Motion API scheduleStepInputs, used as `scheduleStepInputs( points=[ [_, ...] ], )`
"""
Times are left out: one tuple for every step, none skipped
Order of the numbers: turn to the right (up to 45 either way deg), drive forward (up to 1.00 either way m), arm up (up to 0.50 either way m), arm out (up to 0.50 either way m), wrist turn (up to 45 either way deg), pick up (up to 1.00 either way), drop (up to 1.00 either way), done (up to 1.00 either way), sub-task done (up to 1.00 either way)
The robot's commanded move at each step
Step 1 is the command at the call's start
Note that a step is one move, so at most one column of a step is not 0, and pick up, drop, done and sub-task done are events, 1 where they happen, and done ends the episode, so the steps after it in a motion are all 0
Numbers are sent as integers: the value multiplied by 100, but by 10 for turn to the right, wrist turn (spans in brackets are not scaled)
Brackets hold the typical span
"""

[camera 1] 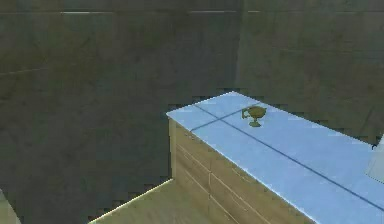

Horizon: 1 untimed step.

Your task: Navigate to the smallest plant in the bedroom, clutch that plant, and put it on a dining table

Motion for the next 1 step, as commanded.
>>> scheduleStepInputs(
  points=[
    [450,0,0,0,0,0,0,0,0]
  ],
)
